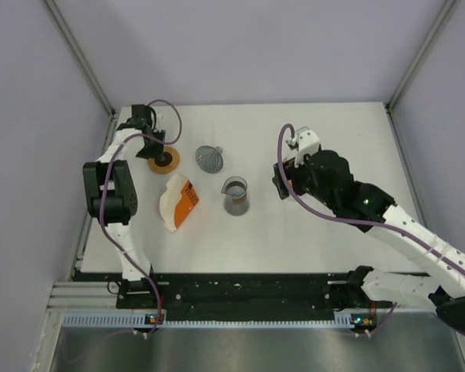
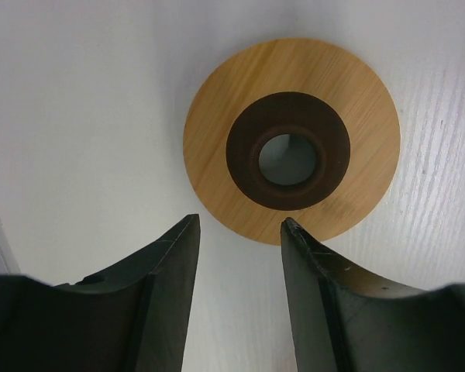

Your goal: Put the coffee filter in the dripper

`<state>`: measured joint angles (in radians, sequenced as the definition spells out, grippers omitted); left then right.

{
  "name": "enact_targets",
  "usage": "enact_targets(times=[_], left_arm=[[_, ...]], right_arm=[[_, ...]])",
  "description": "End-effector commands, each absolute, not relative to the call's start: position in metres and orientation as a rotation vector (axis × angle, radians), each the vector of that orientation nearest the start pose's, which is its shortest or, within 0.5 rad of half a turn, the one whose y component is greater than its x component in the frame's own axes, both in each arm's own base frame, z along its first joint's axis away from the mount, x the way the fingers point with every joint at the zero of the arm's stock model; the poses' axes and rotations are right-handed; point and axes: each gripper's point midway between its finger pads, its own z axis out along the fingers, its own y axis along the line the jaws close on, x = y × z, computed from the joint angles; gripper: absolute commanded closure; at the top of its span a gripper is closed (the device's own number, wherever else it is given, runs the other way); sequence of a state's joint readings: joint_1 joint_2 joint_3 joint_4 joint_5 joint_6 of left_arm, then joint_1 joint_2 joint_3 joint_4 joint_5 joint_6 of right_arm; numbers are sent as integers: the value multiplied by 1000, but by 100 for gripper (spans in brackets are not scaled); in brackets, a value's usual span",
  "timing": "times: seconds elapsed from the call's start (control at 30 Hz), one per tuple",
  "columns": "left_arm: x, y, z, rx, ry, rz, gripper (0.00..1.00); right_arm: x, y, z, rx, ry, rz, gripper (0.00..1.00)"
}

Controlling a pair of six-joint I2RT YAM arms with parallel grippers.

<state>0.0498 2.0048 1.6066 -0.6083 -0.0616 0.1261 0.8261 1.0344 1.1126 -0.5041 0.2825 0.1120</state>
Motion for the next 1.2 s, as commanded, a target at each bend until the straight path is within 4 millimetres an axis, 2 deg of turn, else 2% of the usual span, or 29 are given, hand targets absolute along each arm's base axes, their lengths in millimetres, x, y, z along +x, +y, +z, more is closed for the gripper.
enact_targets(times=[0.0,0.27,0.5,0.73,0.83,0.87,0.9,0.97,1.03,1.07,1.17], left_arm=[[503,40,102,69,2495,157,48],[519,38,87,49,2506,135,50],[514,36,59,87,2580,113,51],[515,43,29,101,2632,185,53],[512,41,19,129,2654,190,67],[511,40,17,132,2660,190,75],[510,40,15,133,2665,187,88],[510,39,17,128,2662,173,100],[511,40,26,107,2650,145,100],[512,42,34,91,2636,135,100],[513,41,77,64,2543,120,100]], right_arm=[[260,213,284,-517,1906,328,22],[260,215,282,-529,1915,328,22],[262,213,286,-538,1909,309,22],[264,223,285,-566,1920,325,22],[265,225,285,-569,1921,332,22],[265,225,286,-570,1919,335,22],[264,226,287,-571,1918,341,22],[264,227,289,-569,1916,352,22],[263,228,291,-566,1911,366,22],[263,229,292,-568,1912,371,22],[261,234,294,-578,1909,396,22]])
